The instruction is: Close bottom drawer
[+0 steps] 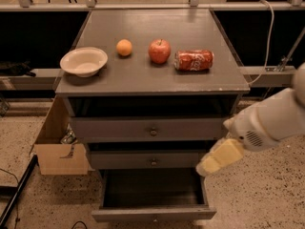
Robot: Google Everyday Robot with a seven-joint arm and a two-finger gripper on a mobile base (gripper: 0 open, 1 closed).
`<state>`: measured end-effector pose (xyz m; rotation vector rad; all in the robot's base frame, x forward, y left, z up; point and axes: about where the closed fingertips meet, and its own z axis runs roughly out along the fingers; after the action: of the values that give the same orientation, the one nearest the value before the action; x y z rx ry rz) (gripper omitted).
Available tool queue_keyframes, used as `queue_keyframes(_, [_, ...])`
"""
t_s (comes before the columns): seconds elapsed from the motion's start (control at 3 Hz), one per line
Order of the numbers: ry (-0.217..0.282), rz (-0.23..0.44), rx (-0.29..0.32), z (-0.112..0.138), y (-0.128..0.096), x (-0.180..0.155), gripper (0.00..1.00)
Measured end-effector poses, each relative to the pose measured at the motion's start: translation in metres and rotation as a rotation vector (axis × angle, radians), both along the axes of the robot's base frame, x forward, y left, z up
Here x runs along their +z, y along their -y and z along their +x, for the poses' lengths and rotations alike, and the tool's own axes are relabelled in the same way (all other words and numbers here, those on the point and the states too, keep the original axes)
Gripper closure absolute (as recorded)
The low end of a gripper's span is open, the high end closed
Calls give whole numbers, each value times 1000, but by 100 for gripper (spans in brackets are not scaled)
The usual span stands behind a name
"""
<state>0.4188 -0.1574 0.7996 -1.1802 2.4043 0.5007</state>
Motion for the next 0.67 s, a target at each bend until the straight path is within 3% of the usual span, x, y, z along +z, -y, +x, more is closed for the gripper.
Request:
queue_keyframes(0.33, [-22,-57,-45,29,-19,-63,0])
queue_keyframes(0.67, [-13,-67,-65,39,-23,-71,0])
